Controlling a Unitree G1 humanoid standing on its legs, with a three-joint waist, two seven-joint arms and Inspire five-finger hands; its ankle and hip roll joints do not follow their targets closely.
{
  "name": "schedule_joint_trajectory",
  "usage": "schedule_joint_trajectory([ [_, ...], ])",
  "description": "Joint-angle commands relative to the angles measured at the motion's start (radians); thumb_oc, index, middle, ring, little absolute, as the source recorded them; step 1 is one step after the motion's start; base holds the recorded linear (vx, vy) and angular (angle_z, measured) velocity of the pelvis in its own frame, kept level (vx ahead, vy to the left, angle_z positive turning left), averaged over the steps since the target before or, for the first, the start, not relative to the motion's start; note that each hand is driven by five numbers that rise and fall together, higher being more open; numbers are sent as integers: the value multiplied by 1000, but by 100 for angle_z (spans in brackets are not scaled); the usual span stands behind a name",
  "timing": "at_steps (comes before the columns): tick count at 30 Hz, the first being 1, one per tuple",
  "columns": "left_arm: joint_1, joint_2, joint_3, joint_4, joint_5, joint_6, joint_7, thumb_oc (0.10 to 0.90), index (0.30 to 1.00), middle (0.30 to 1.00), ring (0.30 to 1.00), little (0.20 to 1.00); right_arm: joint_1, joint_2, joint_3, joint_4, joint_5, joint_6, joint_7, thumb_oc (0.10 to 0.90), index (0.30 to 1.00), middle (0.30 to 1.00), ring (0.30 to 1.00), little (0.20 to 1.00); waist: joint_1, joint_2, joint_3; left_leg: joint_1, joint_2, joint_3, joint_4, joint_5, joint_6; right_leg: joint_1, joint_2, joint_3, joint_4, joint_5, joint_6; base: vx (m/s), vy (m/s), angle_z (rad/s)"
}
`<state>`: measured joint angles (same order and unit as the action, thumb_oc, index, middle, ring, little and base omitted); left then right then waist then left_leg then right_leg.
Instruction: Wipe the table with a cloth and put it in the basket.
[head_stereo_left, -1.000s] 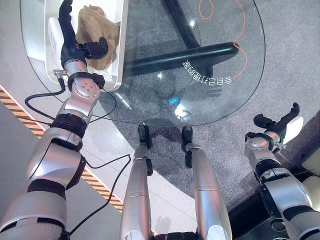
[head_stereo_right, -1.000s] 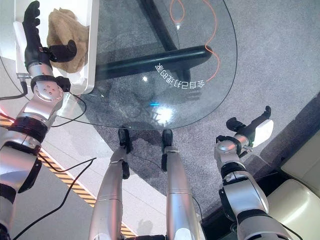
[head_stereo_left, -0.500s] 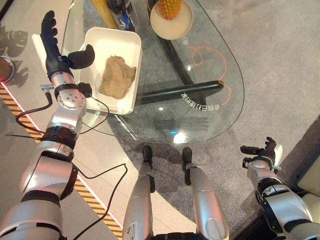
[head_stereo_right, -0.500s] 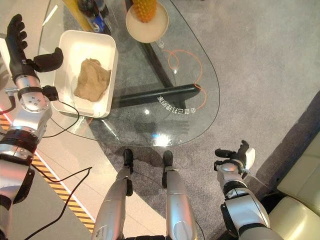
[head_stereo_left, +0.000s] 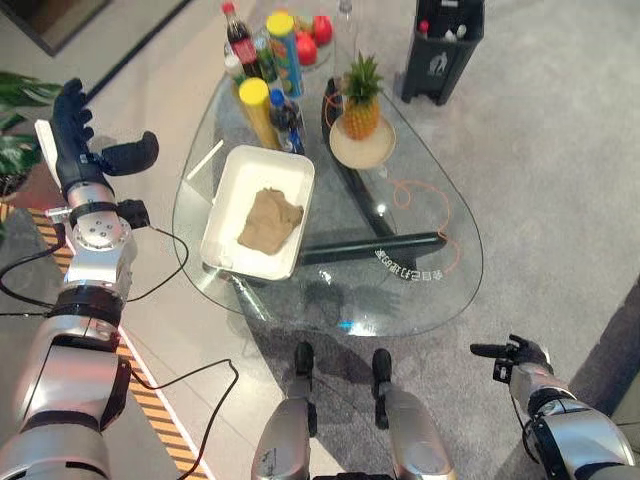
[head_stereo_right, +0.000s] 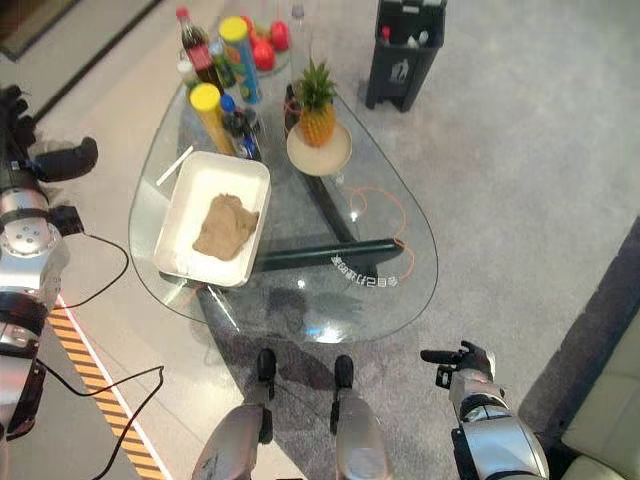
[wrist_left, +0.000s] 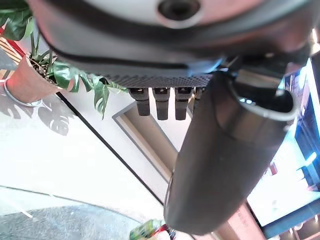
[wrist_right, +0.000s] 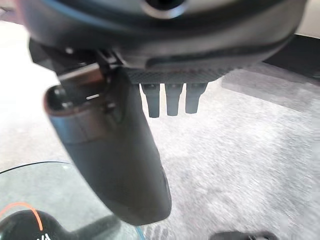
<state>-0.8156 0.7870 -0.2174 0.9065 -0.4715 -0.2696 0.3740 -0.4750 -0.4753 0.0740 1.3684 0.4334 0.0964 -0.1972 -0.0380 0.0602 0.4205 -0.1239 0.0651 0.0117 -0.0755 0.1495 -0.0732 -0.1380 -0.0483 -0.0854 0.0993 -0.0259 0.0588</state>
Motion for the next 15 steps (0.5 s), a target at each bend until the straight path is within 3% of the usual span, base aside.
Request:
schedule_joint_trajectory([
  [1, 65, 15, 95, -32, -20, -90, -27, 800, 900, 900, 900, 900, 153, -42, 7, 54, -61, 53, 37, 800, 900, 900, 900, 900, 13, -14, -180, 31, -69, -1, 7, -88, 8, 26, 3, -4, -49, 22, 11, 102, -16, 10],
  [7, 219, -44, 159, -52, -19, -72, -102, 800, 900, 900, 900, 900, 231, -5, 2, 67, -146, 83, 54, 800, 900, 900, 900, 900, 26, -19, -254, 88, -67, -12, -4, -101, 11, 96, -1, -14, -78, 22, 15, 103, -3, 11],
  [10, 358, -123, 197, -39, -15, -58, -167, 800, 900, 900, 900, 900, 277, 34, 14, 66, -215, 109, 59, 800, 900, 900, 900, 900, 37, -24, -306, 125, -66, -12, -12, -112, 15, 141, -5, -20, -103, 25, 18, 79, 25, -2],
  [14, 486, -199, 223, 21, 7, -37, -226, 800, 900, 900, 900, 900, 307, 59, 27, 68, -287, 110, 76, 800, 900, 900, 900, 900, 47, -30, -331, 156, -65, -10, -12, -126, 22, 178, -10, -27, -120, 25, 22, 33, 39, -2],
  [15, 527, -221, 226, 58, 22, -28, -244, 800, 900, 900, 900, 900, 316, 64, 32, 62, -358, 114, 93, 800, 900, 900, 900, 900, 49, -34, -337, 168, -65, -8, -12, -131, 25, 190, -10, -27, -127, 26, 23, 41, 29, -7],
])
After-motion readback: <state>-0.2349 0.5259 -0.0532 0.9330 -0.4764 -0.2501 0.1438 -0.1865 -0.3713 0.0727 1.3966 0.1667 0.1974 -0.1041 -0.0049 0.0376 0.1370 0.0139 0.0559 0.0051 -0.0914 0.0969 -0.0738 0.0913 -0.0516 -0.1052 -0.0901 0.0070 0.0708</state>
